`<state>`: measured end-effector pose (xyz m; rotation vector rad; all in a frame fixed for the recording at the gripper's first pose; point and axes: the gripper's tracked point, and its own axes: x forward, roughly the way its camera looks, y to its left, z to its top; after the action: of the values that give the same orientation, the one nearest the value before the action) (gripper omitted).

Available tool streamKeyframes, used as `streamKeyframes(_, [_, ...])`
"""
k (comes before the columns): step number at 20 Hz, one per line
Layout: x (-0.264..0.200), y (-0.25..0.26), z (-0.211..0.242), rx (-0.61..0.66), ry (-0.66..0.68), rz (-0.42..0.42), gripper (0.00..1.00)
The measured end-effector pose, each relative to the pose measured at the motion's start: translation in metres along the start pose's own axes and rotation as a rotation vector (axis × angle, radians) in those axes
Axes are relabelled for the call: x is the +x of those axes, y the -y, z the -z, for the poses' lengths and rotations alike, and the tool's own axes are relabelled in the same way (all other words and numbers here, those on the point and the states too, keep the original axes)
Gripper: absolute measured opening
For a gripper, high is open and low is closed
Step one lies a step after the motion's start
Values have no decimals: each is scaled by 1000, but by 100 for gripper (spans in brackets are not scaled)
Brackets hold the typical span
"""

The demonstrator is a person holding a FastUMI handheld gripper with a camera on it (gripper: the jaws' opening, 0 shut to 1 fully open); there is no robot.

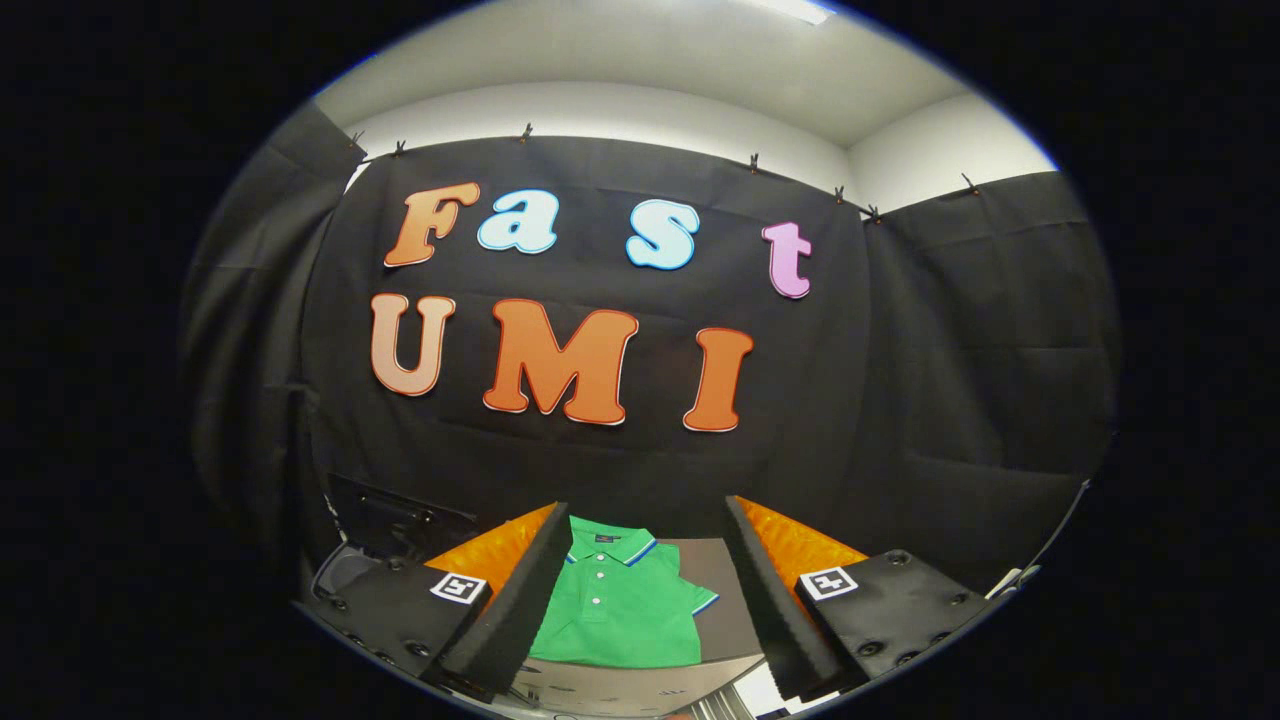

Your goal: Put the clothes into the washing machine and then close the washing machine lid.

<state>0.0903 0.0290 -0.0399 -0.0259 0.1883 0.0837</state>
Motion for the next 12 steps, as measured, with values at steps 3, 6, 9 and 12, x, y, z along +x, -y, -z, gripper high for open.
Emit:
streamKeyframes(3, [43, -8, 2, -2, -58, -30, 98])
streamKeyframes(6, [88, -16, 23, 0, -173, -65, 98])
streamKeyframes(9, [129, -25, 50, 38, -310, -97, 99])
streamKeyframes(12, [158, -33, 82, 58, -429, -118, 99])
